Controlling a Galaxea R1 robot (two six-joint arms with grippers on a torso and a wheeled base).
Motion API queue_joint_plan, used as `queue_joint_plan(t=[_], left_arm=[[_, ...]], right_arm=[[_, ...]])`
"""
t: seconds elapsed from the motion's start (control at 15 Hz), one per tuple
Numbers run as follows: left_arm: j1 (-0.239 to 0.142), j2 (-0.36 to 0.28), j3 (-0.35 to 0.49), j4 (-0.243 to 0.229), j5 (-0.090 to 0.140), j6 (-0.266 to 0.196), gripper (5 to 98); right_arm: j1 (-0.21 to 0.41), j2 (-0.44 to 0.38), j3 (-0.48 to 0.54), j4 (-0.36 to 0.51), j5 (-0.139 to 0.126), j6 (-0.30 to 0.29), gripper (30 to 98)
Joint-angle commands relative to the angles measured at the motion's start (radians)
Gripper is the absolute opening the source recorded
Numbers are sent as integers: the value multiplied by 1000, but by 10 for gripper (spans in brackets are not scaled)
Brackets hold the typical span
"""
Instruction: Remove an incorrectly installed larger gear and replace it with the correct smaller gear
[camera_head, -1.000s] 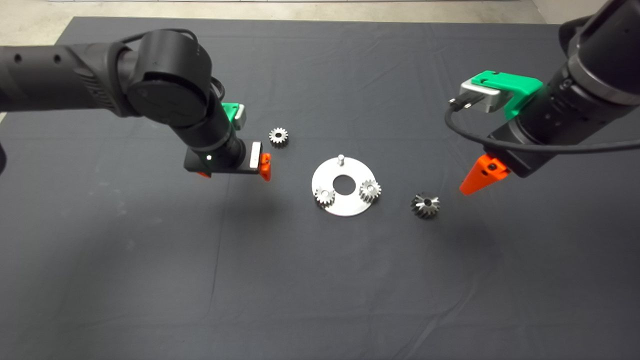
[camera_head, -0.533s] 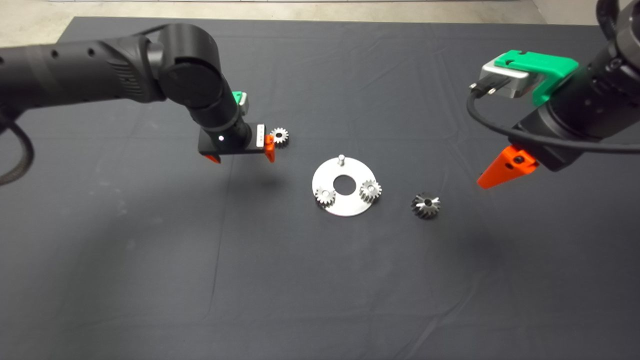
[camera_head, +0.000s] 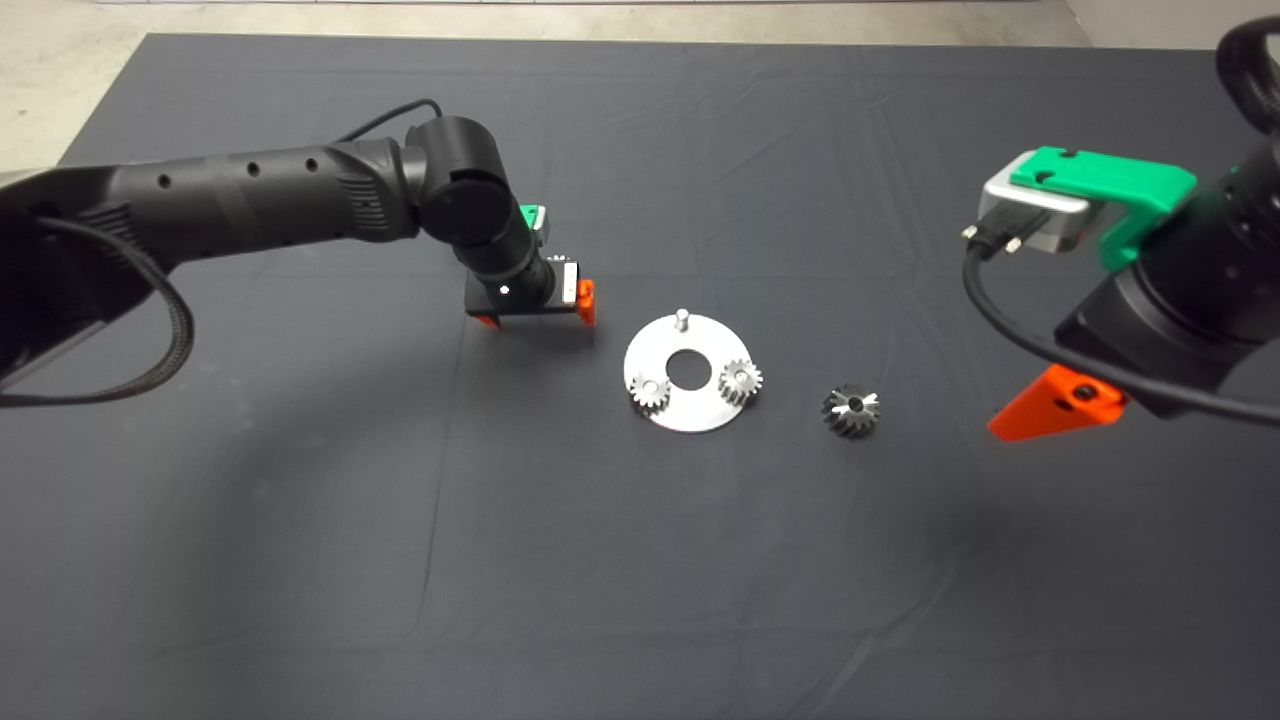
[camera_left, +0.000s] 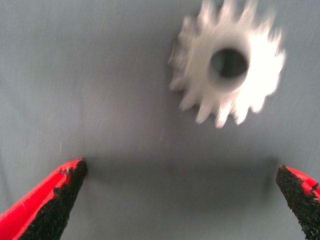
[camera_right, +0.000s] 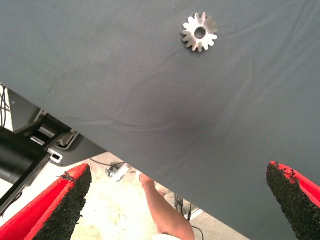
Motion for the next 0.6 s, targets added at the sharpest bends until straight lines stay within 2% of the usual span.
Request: queue_joint_plan(t=[0.0,0.27,0.4,0.53], left_arm=[[-15,11,-16,60,-18,18,979],[-20,15,-66,76,-17,52,979],[-21,16,-80,105,-15,71,979],[-23,21,-91,112,-14,84,979]], right_arm=[[28,7,16,38,-48,14,923],[28,5,16,38,-43,14,923],[28,7,16,38,-43,14,923],[28,6,16,38,-43,14,923]])
